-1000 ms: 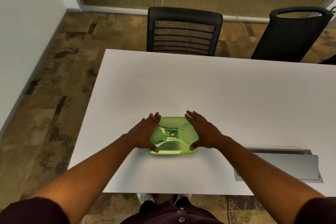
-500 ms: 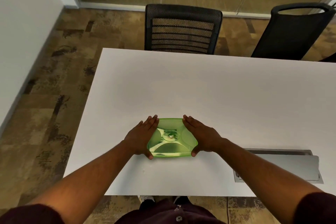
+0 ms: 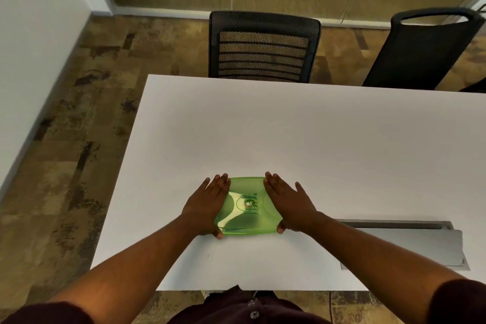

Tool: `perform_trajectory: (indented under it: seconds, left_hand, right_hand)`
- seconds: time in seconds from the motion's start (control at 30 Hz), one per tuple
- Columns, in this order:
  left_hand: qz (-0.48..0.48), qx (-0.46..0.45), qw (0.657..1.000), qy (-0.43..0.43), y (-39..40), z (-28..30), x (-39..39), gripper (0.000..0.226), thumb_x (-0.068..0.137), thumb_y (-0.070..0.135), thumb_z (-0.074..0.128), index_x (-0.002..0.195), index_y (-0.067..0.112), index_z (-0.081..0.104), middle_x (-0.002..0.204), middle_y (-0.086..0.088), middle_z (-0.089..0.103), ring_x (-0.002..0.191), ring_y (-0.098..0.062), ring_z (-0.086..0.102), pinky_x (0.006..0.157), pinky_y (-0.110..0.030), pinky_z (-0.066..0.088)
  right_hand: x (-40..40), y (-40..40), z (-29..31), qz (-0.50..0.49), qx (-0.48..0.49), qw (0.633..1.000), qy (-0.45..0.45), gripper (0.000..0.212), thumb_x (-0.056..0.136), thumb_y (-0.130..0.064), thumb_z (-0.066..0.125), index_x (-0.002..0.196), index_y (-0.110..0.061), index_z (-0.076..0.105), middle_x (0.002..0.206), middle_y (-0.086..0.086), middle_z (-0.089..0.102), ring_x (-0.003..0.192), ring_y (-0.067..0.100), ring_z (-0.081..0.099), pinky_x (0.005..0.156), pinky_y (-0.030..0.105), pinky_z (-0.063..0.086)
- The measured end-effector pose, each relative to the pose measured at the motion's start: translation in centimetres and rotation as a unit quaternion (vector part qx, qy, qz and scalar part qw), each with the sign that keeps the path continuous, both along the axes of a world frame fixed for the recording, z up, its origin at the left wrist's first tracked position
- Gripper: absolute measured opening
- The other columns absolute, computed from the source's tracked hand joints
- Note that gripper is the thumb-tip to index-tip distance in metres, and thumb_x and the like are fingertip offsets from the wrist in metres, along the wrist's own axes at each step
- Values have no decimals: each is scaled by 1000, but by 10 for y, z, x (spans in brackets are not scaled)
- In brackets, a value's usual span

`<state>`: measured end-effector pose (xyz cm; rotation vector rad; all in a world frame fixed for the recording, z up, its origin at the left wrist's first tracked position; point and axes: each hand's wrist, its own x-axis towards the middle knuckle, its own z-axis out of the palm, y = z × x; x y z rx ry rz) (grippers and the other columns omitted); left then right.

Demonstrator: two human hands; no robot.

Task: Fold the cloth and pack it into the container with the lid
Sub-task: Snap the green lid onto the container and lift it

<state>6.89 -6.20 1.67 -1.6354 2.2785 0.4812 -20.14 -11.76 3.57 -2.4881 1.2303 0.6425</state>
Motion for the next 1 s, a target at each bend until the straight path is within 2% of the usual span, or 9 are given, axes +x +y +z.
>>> perform_trajectory:
  seconds: [0.2, 0.4, 0.53, 0.6, 0.7, 0.77, 0.83, 0.93, 1.0]
  left_hand:
    - [-21, -19, 999, -20, 2, 4, -3, 149, 58, 72, 75, 155, 2, -14, 165, -17, -15, 154, -30, -11, 124, -43, -11]
    - [2, 13, 1000, 8, -2, 5, 5, 150, 56, 72, 77, 156, 10, -16, 164, -8, -23, 154, -26, -15, 124, -43, -6]
    - [68, 26, 995, 67, 7, 6, 8, 151, 54, 64, 84, 156, 17, -18, 164, -2, -26, 153, -24, -15, 125, -44, 4]
    - [124, 34, 979, 161, 20, 6, 9, 150, 56, 54, 88, 157, 15, -15, 165, 0, -20, 153, -20, -12, 125, -34, 7]
    - [306, 31, 890, 337, 51, 0, 0, 121, 66, 38, 88, 157, 10, 13, 160, 6, 16, 151, -19, 19, 117, -13, 14]
    - [477, 27, 799, 364, 69, -6, -10, 87, 77, 36, 82, 147, 10, 38, 149, -4, 43, 136, -25, 46, 113, -28, 35]
    - [605, 51, 702, 374, 78, -14, -18, 55, 81, 37, 79, 124, 9, 59, 118, -11, 67, 111, -29, 65, 99, -38, 51]
    - [672, 103, 569, 461, 83, -18, -25, 35, 87, 33, 75, 93, -1, 66, 72, -10, 70, 70, -29, 69, 82, -40, 60]
    - [682, 115, 518, 504, 84, -17, -30, 29, 90, 27, 72, 83, 0, 63, 65, -11, 62, 60, -25, 61, 73, -37, 59]
  right_hand:
    - [9, 5, 1, -4, -7, 1000, 28, 146, 62, -37, 93, 158, -8, -13, 167, 9, -24, 157, 26, -12, 118, 65, 19]
    - [-4, -5, -3, -17, -6, 1000, -10, 147, 56, -49, 92, 161, -21, -7, 169, -1, -18, 157, 23, -11, 120, 58, 21]
    - [-15, -1, -7, -91, 34, 992, -77, 144, 53, -51, 93, 161, -31, 1, 170, 1, -13, 157, 27, -12, 122, 55, 24]
    - [-23, 5, -7, -142, 69, 980, -122, 144, 52, -53, 94, 161, -33, 2, 170, 1, -13, 156, 28, -12, 121, 53, 24]
    - [-21, 27, -10, -287, 38, 933, -212, 132, 56, -64, 88, 160, -26, 15, 167, 4, 11, 153, 28, 13, 119, 47, 30]
    - [-13, 48, -18, -422, -15, 873, -246, 111, 67, -67, 81, 152, -15, 32, 152, 9, 34, 140, 29, 39, 115, 43, 37]
    - [-4, 67, -28, -549, 6, 794, -261, 101, 69, -69, 78, 143, -10, 42, 142, 12, 42, 129, 30, 51, 109, 43, 44]
    - [4, 84, -44, -676, 97, 669, -293, 89, 72, -65, 78, 131, -7, 49, 130, 13, 51, 119, 29, 57, 102, 47, 51]
    - [9, 89, -49, -722, 157, 579, -345, 66, 77, -58, 79, 107, -4, 58, 106, 15, 57, 89, 27, 63, 84, 45, 62]
